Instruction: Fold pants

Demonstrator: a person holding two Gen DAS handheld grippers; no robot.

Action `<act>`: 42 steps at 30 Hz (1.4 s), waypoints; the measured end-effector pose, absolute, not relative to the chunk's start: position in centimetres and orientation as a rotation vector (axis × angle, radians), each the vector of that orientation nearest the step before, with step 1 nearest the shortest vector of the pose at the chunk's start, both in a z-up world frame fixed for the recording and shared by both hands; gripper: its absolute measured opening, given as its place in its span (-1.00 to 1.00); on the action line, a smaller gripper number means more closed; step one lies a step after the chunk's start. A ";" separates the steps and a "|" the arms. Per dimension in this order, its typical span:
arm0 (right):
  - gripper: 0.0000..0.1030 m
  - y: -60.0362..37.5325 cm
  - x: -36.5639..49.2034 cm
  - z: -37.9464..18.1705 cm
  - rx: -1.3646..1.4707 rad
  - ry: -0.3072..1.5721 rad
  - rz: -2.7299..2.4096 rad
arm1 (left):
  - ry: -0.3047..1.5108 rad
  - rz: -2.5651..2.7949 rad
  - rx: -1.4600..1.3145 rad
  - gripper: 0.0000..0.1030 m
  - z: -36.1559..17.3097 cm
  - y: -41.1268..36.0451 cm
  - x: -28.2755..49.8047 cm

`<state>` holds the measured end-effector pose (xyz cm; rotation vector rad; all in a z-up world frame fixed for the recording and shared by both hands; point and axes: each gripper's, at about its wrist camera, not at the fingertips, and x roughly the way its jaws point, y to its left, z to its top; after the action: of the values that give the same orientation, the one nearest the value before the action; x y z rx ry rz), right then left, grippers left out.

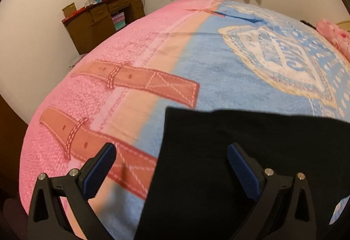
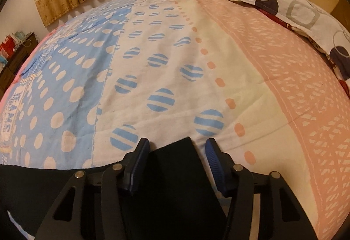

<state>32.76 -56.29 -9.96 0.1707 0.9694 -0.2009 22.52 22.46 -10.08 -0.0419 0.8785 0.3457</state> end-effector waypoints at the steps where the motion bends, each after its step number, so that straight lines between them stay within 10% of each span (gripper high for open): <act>1: 0.07 -56.3 32.8 -10.0 0.167 0.968 -0.202 | 0.874 0.338 -0.052 1.00 -10.0 22.7 22.8; 12: -0.08 -56.4 32.8 -10.1 0.150 0.963 -0.198 | 0.935 0.253 -0.135 0.48 -11.4 24.1 26.4; 19: -0.61 -55.8 32.9 -9.9 0.135 0.947 -0.189 | 0.917 0.140 -0.105 -0.67 -11.1 22.8 26.1; 42: -0.80 -56.7 20.0 -0.8 0.215 0.646 -0.099 | 0.662 0.037 -0.193 -0.73 -3.0 23.8 14.4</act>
<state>19.96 -56.70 -0.85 0.2149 0.6456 -0.0991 14.37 23.76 -2.98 -0.1926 0.6623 0.0369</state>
